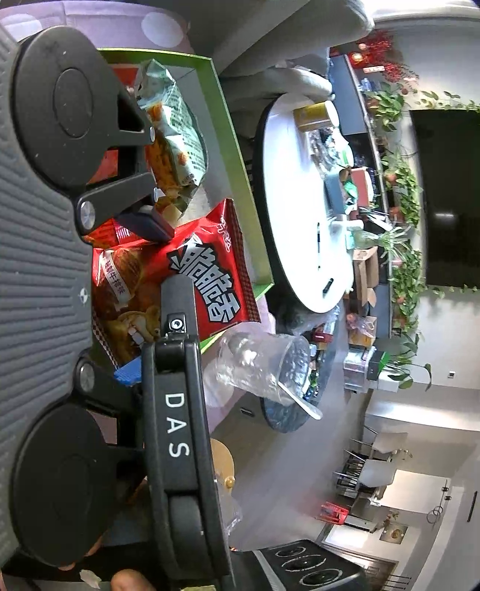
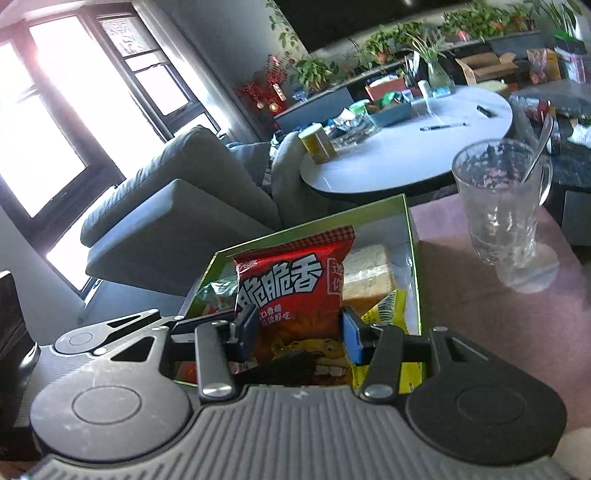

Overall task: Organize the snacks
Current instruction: 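Carry the red chip bag with both grippers over the green box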

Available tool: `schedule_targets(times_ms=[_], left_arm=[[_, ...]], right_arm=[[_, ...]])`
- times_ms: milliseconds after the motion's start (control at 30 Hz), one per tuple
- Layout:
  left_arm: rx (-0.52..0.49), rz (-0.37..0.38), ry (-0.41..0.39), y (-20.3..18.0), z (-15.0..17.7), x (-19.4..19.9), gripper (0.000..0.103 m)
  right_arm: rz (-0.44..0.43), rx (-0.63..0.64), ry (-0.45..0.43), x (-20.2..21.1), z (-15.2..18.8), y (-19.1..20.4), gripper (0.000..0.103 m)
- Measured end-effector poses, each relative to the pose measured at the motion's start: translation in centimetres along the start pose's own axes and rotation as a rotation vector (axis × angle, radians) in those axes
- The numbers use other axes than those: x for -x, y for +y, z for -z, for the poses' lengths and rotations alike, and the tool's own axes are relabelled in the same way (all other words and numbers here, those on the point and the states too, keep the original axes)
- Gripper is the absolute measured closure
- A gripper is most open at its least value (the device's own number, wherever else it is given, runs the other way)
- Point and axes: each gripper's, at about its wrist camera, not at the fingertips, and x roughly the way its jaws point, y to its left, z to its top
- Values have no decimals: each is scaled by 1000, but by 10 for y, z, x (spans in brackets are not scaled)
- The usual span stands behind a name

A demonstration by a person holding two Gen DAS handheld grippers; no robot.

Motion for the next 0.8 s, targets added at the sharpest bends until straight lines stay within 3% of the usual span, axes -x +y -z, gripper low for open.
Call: schedule_targets(times_ms=[400,800], left_arm=[[49,-1,42,17,2,-41,37],[23,-24,26,17,-3,-53,37]], right_arm=[[28,-37,57,-32,-1,-12,69],[97,33,8,-37,0,-10,69]])
